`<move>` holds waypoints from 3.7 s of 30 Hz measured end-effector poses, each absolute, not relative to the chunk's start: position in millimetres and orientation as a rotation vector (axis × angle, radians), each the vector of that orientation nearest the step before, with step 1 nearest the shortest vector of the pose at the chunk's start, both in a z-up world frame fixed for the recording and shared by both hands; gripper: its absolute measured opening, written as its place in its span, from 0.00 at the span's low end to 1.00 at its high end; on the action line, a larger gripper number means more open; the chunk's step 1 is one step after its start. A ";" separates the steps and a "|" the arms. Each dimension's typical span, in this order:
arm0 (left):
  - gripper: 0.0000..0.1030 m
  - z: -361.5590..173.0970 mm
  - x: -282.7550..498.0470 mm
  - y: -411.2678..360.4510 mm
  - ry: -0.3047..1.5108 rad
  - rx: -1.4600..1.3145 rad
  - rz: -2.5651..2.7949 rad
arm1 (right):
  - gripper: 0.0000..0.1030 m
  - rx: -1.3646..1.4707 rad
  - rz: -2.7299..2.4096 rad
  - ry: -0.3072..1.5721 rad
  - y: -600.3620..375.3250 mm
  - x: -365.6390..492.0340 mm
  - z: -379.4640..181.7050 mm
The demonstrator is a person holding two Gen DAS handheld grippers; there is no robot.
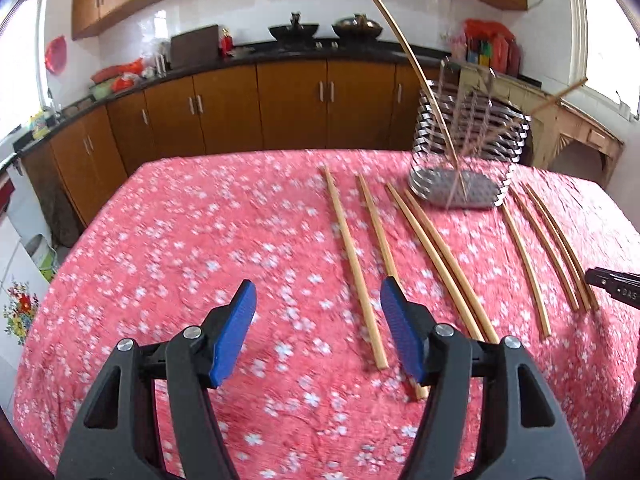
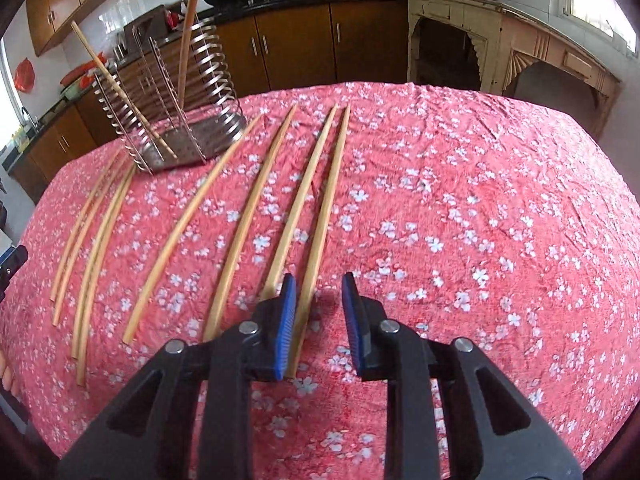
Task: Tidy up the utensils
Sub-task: 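Open the left tool to drop its chopstick into the holder while the right tool releases its own, then close the left tool on a loose chopstick while the right tool grasps another chopstick, then raise the left tool's chopstick above the wire holder while the right tool carries its chopstick there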
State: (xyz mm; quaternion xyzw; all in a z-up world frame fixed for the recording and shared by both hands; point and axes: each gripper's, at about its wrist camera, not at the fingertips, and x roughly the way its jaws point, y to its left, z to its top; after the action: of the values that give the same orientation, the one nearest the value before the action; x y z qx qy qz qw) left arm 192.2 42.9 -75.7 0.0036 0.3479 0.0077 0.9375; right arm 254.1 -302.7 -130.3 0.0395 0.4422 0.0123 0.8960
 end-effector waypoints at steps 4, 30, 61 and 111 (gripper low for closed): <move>0.61 -88.0 191.0 36.9 0.746 0.006 -0.004 | 0.20 0.038 0.014 0.901 -299.0 255.4 -131.0; 0.07 -118.1 242.0 102.6 0.883 -0.045 0.092 | 0.08 0.118 -0.126 0.873 -361.8 277.1 -133.6; 0.35 -115.1 211.1 92.5 0.890 0.009 0.055 | 0.12 0.069 -0.118 0.863 -358.4 243.7 -135.1; 0.07 77.8 171.2 107.1 0.326 -0.075 0.097 | 0.07 0.064 -0.063 0.297 -357.9 192.6 70.7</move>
State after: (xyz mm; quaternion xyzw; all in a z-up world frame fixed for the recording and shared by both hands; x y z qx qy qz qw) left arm 171.2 107.1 77.8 -0.0371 0.1621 0.0482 0.9849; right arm 192.6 -357.9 70.7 0.0318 0.1478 -0.0314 0.9880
